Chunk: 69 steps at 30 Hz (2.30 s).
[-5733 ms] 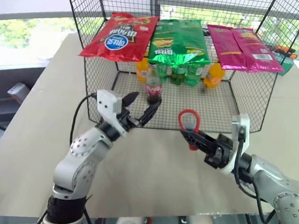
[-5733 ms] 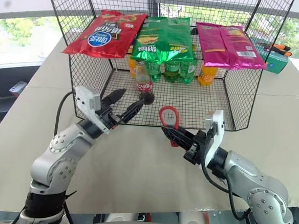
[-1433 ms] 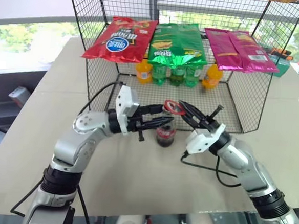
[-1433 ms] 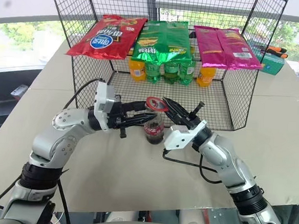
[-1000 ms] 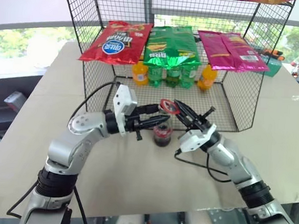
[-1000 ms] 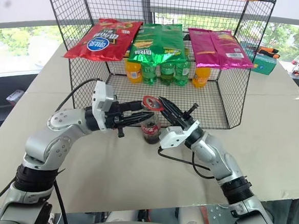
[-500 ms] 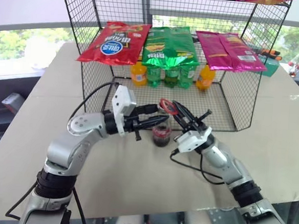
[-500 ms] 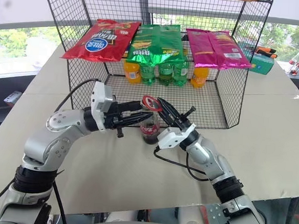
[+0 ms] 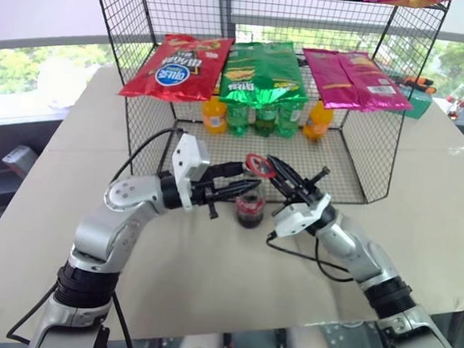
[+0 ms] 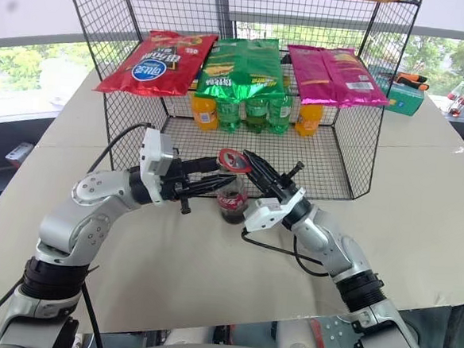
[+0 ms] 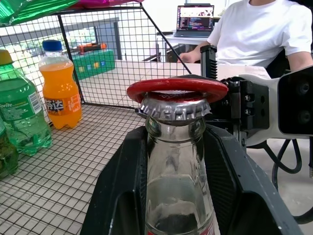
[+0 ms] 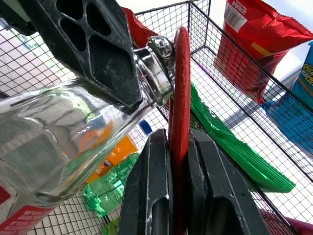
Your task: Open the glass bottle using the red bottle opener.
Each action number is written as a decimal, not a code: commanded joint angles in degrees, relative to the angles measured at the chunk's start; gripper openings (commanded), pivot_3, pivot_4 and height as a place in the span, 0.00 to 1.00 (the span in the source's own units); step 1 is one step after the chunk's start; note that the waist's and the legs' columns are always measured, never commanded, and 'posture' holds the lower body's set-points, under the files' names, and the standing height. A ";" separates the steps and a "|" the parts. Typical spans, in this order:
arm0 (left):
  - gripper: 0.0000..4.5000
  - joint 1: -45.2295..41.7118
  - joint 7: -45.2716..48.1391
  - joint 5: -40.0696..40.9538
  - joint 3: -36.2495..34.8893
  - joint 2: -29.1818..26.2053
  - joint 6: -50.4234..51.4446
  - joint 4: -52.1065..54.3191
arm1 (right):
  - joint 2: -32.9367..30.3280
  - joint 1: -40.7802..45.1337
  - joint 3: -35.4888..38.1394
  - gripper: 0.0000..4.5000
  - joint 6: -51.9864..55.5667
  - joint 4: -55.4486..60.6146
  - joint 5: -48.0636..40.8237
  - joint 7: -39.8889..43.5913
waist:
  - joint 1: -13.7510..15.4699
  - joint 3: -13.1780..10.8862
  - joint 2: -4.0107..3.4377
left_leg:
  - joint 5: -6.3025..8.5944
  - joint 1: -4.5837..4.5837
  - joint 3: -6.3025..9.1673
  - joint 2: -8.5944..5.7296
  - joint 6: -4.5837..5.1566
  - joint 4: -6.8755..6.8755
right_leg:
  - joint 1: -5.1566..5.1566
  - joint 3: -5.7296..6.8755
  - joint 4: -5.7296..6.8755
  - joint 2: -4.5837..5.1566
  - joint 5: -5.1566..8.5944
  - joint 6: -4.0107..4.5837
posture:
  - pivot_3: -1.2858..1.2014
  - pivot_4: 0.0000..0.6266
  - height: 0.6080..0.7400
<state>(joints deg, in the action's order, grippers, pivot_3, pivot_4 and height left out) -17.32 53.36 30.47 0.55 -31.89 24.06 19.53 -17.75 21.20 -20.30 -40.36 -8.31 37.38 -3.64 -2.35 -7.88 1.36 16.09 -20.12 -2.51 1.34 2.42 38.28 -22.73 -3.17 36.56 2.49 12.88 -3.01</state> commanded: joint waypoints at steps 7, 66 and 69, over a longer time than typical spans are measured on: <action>0.26 -0.35 -0.69 -2.65 2.97 -0.14 -0.29 -0.72 | -0.32 -2.28 -9.51 0.00 -0.08 -1.49 2.90 9.05 | -0.04 -0.01 0.00 | 0.00 -0.01 0.06 0.01 0.00 -0.05 | 0.00 -0.14 -0.03 0.05 0.01 -0.01 | 0.52 0.24 1.00; 0.26 0.74 0.11 -6.99 7.26 -1.97 -3.71 -4.34 | -15.25 14.42 -2.47 0.00 2.07 14.07 -7.69 32.28 | 0.40 -0.38 -0.48 | 0.00 -0.67 0.48 0.00 0.00 -0.87 | -0.44 0.96 -0.81 0.71 0.04 0.19 | 0.52 0.24 1.00; 0.26 0.56 0.22 -7.34 7.63 -1.70 -4.89 -5.38 | -15.04 15.91 -1.64 0.00 3.24 14.18 -9.03 33.62 | 0.52 -0.41 -0.43 | 0.00 -0.78 0.48 -0.01 0.00 -0.92 | -0.45 1.04 -0.97 0.74 -0.03 0.41 | 0.52 0.24 1.00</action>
<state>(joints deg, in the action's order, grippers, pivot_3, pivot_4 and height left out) -18.01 54.60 29.34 3.76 -33.10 17.99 19.35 -33.44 36.12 -20.11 -37.53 4.02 28.69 27.45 -1.83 -8.29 0.93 16.09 -20.93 -2.03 1.33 2.42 37.35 -23.18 -2.11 35.56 3.24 12.85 -2.59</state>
